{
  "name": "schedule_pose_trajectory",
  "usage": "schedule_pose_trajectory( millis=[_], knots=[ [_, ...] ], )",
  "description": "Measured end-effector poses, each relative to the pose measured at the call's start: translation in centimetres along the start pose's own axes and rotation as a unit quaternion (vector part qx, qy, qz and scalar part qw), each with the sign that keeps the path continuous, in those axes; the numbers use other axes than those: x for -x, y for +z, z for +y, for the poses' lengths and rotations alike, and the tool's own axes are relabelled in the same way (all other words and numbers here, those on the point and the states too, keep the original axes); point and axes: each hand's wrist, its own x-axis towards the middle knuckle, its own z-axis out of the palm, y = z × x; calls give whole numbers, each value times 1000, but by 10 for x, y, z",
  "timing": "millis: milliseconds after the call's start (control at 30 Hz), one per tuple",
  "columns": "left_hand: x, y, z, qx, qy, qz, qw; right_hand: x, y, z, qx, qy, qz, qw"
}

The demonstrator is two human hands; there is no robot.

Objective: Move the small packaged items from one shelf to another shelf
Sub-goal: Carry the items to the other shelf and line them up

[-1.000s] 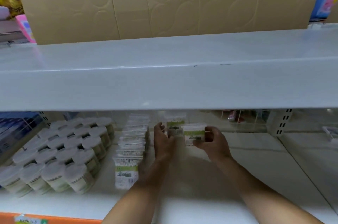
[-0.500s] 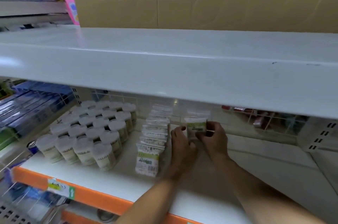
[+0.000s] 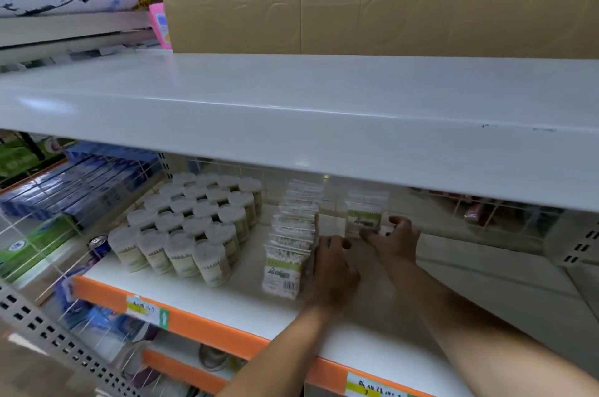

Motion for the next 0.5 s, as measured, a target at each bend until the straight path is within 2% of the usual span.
schedule_pose_trajectory(
  millis=[200,500],
  knots=[
    [14,-16,16,-20,44,-88,995,13,-42,12,85,13,-45,995],
    [25,-18,42,-97,55,-156,981,47,-123,32,226,-56,-135,963]
  ],
)
